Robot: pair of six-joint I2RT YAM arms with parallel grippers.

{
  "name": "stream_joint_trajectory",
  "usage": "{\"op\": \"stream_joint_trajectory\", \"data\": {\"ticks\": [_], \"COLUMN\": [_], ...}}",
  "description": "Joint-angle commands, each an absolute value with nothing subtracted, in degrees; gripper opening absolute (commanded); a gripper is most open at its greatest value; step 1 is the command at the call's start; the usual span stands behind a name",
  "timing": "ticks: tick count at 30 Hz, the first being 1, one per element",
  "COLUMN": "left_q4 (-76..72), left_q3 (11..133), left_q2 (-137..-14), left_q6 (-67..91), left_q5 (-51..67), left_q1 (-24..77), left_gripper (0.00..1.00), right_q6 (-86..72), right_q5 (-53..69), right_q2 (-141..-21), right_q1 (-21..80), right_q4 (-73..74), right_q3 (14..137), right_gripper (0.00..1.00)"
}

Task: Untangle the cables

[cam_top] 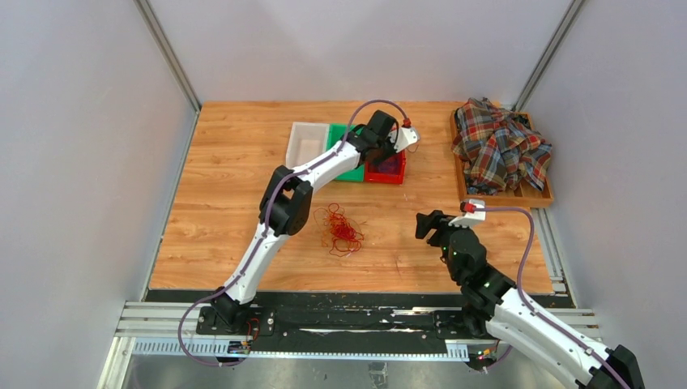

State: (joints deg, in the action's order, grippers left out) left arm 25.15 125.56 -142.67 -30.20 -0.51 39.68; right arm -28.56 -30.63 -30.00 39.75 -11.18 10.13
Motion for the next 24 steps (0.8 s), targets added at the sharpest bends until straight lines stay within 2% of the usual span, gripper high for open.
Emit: {"op": "stream_joint_trajectory", "data": {"ticks": [1,6,9,14,18,24], "left_q4": [27.5,31.6,34.8,38.3,42.6,52.5], "left_q3": [128.9,131.9,134.9,136.1,138.0,135.6], "left_q2": [-139.6,-136.5,-136.1,-134.5,-132.3,-124.6], "left_q6": [-31.0,-30.6,-31.9,-34.1,-34.5,-34.8], "left_q5": [-2.2,-1.5,-2.5,-3.7,-2.4,2.3], "left_q1": [40.3,40.3,40.3,40.2,39.8,38.4], "left_gripper": [0.28,0.48,0.64,0.79,0.99,0.98], "right_q6": [-27.3,-26.3,-25.4,-24.3,-23.7,-23.5], "right_q5": [-31.0,-30.9,-30.8,-30.6,-30.5,-29.9], "right_q2": [-30.1,-29.9,-29.8,-29.8,-29.6,-32.0], "right_q1": [39.1,39.2,39.2,39.2,39.1,39.2], "right_q4": [-12.1,-10.5,-9.7,-7.5,-6.7,-6.5], "right_q3": [12.8,14.5,15.5,17.7,18.5,20.0], "right_gripper": [0.71,0.72,0.71,0.72,0.72,0.74]}}
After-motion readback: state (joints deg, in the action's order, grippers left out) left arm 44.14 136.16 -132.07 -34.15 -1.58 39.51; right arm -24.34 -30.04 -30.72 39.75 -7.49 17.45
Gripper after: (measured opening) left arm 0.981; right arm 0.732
